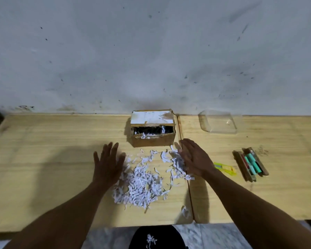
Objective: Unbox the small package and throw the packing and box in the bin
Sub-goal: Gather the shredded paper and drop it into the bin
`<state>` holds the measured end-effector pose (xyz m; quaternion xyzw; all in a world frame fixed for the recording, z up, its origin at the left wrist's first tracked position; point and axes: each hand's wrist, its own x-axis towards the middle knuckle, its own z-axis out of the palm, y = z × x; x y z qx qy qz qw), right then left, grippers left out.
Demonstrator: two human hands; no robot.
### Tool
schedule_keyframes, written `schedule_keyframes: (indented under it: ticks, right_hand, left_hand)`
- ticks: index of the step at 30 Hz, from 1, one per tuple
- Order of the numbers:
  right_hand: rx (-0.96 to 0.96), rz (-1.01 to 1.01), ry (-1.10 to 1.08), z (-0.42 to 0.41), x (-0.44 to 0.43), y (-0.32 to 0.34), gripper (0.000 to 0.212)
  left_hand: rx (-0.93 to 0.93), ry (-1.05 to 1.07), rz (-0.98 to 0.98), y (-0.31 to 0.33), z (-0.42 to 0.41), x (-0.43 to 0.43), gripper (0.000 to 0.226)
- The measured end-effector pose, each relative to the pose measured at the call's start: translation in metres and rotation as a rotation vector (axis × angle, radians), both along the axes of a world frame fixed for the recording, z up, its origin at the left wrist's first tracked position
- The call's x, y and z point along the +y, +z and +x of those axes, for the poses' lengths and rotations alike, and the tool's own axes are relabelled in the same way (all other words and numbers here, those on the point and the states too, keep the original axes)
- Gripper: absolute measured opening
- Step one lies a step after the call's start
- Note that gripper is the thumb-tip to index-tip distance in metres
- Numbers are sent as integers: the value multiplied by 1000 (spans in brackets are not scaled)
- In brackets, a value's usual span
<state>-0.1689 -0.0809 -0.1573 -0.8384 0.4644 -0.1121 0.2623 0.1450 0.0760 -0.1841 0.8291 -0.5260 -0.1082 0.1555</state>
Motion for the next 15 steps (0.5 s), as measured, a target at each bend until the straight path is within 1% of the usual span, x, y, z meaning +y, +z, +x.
schedule_keyframes:
  ticks: [2, 3, 5, 7, 10, 12, 14, 15]
  right_hand:
    - [2, 70, -2, 13, 4, -6, 61]
    - [10, 81, 5, 19, 5, -7, 58]
    - [34, 47, 57, 25, 9, -10, 53]
    - [47, 15, 135, 24, 17, -16, 58]
    - [32, 18, 269, 16, 33, -20, 63]
    - [-31, -16, 330, 15, 40, -9, 55]
    - [-98, -71, 293, 18, 40, 0, 41]
    - [-95, -72, 247, 22, 37, 3, 40]
  left_hand:
    - [50, 27, 75, -6, 7, 4, 89]
    - [61, 4, 101, -8, 8, 4, 94]
    - [85, -68, 115, -10, 3, 4, 97]
    - [112, -153, 91, -12, -6, 7, 95]
    - [128, -322, 0, -7, -22, 15, 90]
    - [140, -374, -70, 0, -30, 15, 77]
    - [154, -347, -138, 7, -33, 7, 68]
    - [162, -330, -174, 10, -33, 1, 66]
